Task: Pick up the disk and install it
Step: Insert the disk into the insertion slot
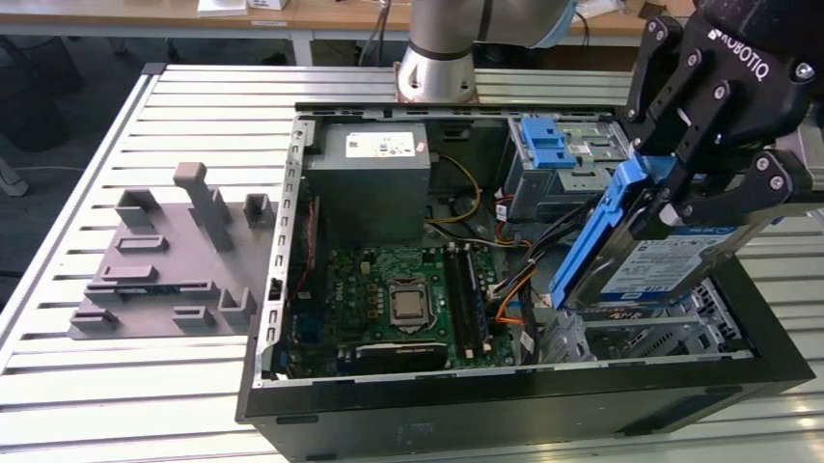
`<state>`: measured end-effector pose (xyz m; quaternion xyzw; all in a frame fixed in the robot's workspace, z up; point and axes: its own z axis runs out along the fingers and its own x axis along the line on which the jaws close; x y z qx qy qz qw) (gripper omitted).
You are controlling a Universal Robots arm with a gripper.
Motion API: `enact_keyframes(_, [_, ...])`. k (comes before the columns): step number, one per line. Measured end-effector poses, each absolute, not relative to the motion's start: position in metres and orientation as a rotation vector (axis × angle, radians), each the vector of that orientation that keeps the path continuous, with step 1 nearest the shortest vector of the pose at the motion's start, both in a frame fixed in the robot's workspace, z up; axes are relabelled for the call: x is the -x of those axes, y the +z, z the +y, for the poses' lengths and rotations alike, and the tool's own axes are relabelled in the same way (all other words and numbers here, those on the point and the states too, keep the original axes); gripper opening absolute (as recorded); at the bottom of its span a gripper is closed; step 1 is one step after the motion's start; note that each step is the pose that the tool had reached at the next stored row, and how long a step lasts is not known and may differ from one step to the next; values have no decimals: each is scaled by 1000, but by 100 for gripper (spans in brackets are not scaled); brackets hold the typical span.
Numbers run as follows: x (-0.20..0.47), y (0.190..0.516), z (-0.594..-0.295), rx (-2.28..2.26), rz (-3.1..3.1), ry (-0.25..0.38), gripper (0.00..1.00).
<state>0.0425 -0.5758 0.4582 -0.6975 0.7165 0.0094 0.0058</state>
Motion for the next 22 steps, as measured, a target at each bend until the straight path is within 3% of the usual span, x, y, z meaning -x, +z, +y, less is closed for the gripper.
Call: enact_keyframes(22, [-66, 448, -575, 2177, 2248, 29, 36])
